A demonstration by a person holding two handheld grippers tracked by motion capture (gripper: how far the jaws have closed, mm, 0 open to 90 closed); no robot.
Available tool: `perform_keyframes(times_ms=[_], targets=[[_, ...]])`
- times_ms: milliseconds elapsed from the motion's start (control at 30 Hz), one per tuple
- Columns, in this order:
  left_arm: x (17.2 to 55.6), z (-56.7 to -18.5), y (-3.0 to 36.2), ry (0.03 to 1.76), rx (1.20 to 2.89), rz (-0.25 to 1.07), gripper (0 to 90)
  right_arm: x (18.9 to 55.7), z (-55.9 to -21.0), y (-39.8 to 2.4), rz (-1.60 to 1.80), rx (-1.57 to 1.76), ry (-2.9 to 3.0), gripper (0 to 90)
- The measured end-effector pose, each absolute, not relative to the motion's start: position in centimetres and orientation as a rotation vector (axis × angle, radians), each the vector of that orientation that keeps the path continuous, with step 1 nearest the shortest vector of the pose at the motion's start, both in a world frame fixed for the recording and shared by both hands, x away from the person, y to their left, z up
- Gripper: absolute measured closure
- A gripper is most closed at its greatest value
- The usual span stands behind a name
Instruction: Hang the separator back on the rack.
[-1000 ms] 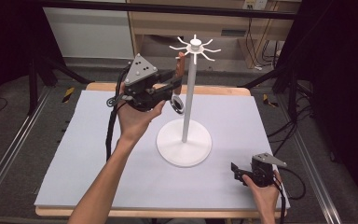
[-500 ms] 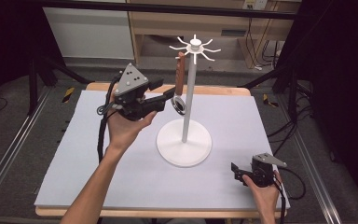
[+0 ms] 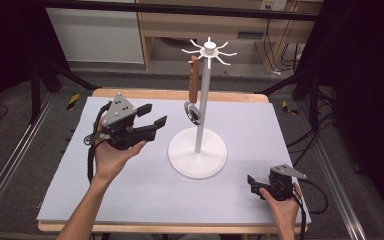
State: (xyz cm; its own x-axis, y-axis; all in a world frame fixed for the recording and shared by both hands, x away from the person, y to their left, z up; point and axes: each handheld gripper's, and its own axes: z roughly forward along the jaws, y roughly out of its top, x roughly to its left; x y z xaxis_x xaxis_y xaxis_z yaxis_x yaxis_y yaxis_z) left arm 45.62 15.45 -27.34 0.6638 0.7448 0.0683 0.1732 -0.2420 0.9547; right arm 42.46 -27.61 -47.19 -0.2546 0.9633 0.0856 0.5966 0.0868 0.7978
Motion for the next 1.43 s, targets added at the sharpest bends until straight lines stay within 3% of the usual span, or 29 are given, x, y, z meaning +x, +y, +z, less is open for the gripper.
perform_keyframes(times_ms=[1000, 1433], targets=[[45.2, -42.5, 25.4, 1.124, 1.888, 0.598, 33.8, 42.4, -47.7, -28.4, 0.997, 1.553, 1.905, 7.1], [44.9, -45.3, 30.4, 1.312, 1.826, 0.620, 31.0, 42.1, -48.1, -29.5, 0.914, 1.550, 1.908, 3.2]])
